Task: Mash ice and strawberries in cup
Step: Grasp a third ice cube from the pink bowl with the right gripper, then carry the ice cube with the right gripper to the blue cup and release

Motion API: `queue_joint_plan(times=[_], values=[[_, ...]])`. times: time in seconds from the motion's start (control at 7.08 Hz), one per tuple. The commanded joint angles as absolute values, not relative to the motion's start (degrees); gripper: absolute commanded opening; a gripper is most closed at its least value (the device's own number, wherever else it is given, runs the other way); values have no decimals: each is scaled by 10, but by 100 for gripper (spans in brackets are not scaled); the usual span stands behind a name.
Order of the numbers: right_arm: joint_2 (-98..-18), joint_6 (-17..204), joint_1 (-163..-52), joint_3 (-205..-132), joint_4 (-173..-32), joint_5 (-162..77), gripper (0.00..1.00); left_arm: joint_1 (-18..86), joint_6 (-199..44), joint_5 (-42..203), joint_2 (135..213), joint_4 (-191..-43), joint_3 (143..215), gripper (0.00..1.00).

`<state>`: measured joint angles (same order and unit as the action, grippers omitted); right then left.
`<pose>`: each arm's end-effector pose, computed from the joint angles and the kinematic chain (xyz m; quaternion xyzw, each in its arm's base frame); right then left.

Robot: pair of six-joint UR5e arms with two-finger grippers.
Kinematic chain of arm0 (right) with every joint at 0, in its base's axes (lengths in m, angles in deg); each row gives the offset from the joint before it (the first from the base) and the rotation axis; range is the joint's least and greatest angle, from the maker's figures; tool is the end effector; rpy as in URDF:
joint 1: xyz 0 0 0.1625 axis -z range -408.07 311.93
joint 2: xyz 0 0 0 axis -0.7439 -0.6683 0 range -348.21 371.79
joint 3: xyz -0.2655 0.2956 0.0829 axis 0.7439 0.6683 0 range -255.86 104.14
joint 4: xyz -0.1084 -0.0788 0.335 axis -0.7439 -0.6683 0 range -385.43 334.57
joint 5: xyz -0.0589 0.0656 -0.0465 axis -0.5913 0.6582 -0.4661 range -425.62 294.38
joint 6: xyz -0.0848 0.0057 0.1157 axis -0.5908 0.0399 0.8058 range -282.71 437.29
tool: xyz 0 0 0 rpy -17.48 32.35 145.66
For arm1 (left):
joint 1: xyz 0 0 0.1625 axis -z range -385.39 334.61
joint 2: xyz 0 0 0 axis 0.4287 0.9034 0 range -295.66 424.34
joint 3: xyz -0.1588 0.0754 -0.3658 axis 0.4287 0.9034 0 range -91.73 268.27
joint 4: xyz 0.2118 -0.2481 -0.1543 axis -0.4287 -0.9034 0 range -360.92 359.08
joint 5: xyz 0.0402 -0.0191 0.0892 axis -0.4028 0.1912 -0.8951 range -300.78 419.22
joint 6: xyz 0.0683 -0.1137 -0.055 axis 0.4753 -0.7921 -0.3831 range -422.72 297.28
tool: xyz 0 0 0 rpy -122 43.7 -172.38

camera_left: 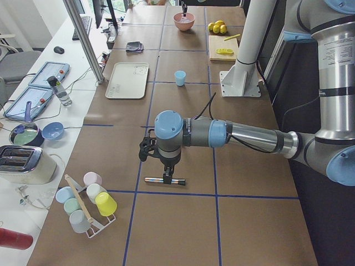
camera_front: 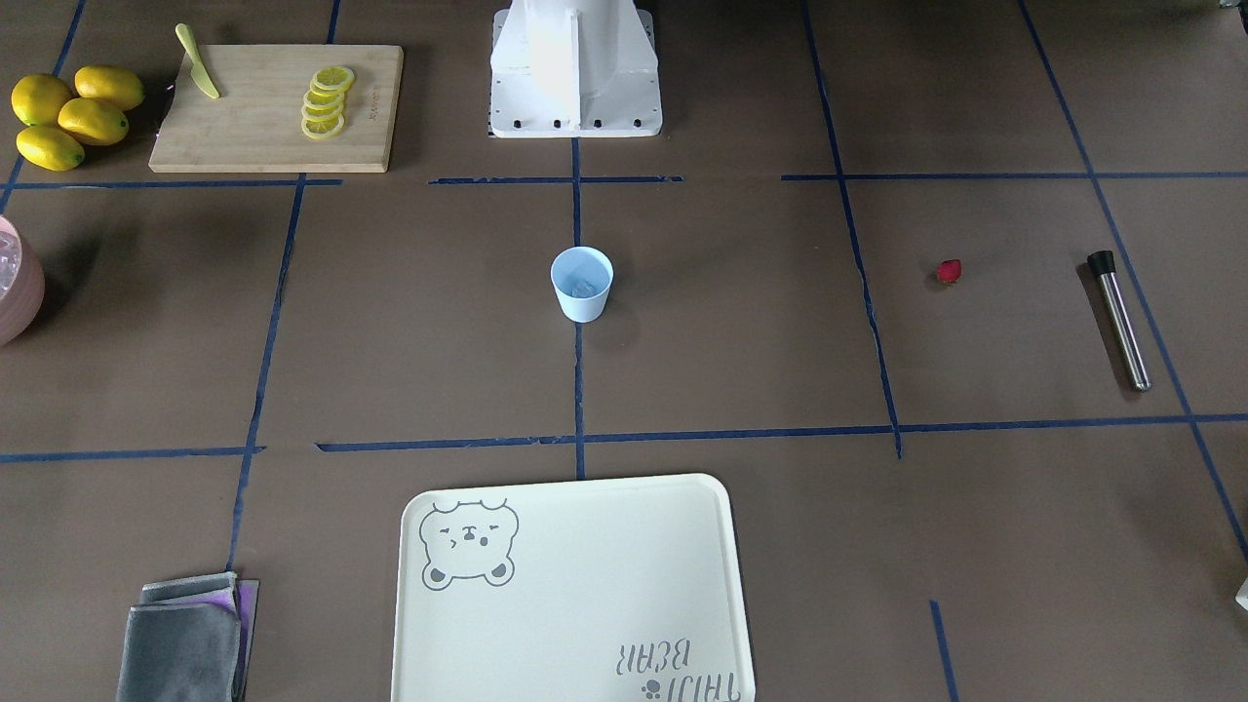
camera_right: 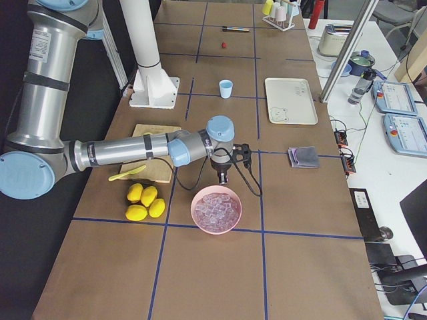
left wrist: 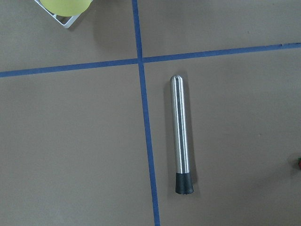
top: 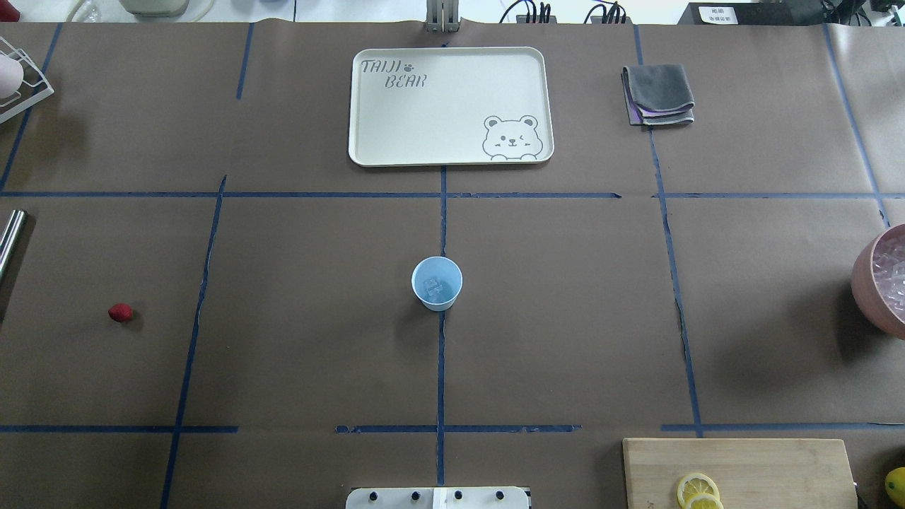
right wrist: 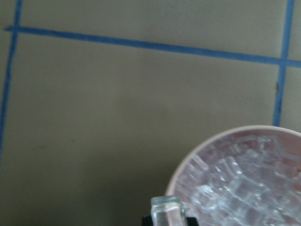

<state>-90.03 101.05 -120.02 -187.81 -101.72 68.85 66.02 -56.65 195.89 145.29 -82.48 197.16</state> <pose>-0.0865 -0.3709 0.5541 0.0465 -0.4140 -0.0329 0.9085 -0.0379 -0.3679 0.6020 0.0370 0.3945 0.0422 0.9172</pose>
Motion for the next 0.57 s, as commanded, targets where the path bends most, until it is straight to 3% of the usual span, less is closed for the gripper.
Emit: queue_joint_plan(times=[0.0, 0.42], values=[[-795, 1244, -1136, -1903, -1015, 725, 0, 660, -567, 1959, 1453, -825, 1972, 100], [-594, 1578, -959, -1892, -1021, 631, 0, 660, -567, 1959, 1453, -825, 1971, 100]])
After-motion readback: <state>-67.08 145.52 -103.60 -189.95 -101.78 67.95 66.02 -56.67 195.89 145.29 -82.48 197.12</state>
